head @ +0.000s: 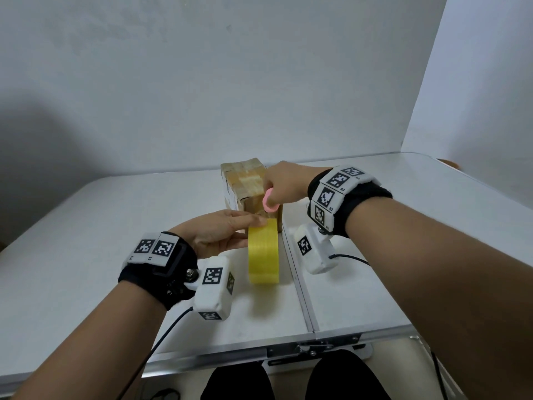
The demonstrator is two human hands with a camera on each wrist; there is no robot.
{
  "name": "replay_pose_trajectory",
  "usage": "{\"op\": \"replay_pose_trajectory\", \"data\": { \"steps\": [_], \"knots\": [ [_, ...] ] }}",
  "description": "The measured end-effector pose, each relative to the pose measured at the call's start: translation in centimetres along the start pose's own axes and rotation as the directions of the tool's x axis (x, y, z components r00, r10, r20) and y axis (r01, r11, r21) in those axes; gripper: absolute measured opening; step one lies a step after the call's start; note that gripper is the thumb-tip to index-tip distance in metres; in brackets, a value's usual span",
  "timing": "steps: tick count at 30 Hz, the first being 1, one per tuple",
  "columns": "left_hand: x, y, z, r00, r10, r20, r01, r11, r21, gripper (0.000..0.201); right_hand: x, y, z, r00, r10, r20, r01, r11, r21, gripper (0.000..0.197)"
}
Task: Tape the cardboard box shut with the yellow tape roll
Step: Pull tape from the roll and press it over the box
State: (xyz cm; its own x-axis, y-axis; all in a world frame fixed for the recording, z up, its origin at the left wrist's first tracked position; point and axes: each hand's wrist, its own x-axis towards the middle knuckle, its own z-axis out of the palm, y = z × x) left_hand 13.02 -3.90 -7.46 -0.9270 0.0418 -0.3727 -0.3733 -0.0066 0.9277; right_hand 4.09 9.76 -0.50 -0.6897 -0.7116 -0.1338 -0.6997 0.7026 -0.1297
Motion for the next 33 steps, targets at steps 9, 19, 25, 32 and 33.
{"op": "replay_pose_trajectory", "data": {
  "steps": [9,19,25,32,33],
  "knots": [
    [-0.3,0.2,-0.2,1.0,0.016,0.009,-0.016,0.999,0.037,0.04,0.1,-0.5,1.1,1.0,-0.019,0.025,0.023,0.984,-0.174,0.033],
    [-2.1,0.4,-1.3,1.0,-0.025,0.018,0.022,0.994,0.11,0.034,-0.2,-0.5,1.0,1.0,0.015,0.013,-0.012,0.98,-0.197,0.032],
    [-2.4,0.2,-1.8,0.985,0.017,-0.17,-0.021,1.0,-0.022,0.028,0.0,-0.4,1.1,1.0,-0.01,-0.001,0.01,1.0,-0.022,0.018],
    [-2.1,0.3,-2.0,0.956,0.078,-0.282,-0.077,0.997,0.017,0.02,-0.4,0.8,0.9,0.958,0.003,-0.285,0.092,0.943,0.321,0.029],
    [-2.1,0.4,-2.0,0.954,0.088,-0.286,-0.083,0.996,0.029,0.018,-0.5,0.9,1.0,0.943,0.025,-0.332,0.103,0.926,0.364,0.029]
  ]
}}
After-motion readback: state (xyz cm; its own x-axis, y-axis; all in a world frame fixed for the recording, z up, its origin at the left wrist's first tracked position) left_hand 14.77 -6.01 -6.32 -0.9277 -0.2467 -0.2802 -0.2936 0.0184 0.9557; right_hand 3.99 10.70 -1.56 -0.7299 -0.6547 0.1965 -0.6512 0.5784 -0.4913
